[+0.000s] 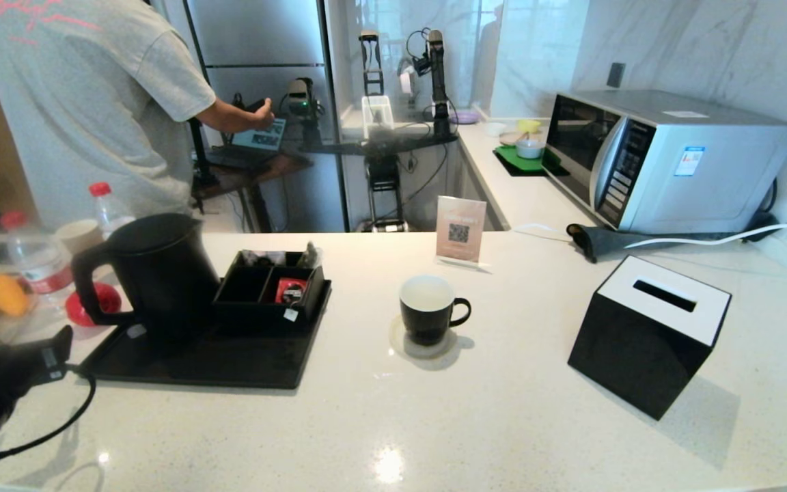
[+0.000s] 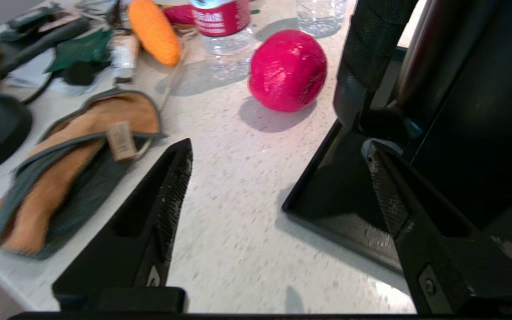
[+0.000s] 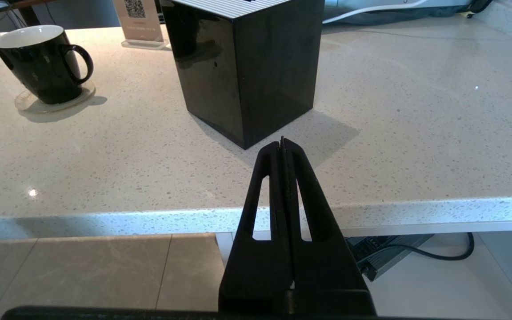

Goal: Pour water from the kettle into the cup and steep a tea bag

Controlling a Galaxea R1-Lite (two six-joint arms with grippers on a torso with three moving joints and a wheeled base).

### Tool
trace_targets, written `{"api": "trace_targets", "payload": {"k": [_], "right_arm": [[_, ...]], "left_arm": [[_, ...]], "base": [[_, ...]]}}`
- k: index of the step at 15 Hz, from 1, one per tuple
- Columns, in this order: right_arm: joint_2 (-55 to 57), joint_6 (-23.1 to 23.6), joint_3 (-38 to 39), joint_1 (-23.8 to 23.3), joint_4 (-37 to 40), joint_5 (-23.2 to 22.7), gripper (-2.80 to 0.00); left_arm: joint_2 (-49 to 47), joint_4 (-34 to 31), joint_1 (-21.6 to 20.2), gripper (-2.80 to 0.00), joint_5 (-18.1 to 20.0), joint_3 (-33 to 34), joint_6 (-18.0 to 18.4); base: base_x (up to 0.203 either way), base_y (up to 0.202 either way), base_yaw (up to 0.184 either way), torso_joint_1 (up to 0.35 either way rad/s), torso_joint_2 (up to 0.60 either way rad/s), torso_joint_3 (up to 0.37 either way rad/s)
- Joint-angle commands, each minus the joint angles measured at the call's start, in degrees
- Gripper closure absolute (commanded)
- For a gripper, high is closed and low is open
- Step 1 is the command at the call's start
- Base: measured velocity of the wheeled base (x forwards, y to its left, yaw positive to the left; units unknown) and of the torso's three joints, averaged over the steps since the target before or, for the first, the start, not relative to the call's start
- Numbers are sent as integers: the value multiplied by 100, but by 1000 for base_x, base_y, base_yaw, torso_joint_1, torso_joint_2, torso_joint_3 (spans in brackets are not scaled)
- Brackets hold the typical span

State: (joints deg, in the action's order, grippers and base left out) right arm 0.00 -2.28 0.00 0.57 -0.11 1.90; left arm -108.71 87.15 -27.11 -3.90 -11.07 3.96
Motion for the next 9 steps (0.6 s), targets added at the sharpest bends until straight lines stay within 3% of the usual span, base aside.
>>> {"api": "trace_targets", "payload": {"k": [1,9], "right_arm": [[0,-1,0,4,-4,3,0],[0,-1,0,4,-7,3,0]], "left_arm": [[-515,280,108,-280,-12,-424,7],[-1204,280,319,-280,-41,-1566,34]], "base": [[0,0,0,0,0,0],[0,0,0,0,0,0]]}}
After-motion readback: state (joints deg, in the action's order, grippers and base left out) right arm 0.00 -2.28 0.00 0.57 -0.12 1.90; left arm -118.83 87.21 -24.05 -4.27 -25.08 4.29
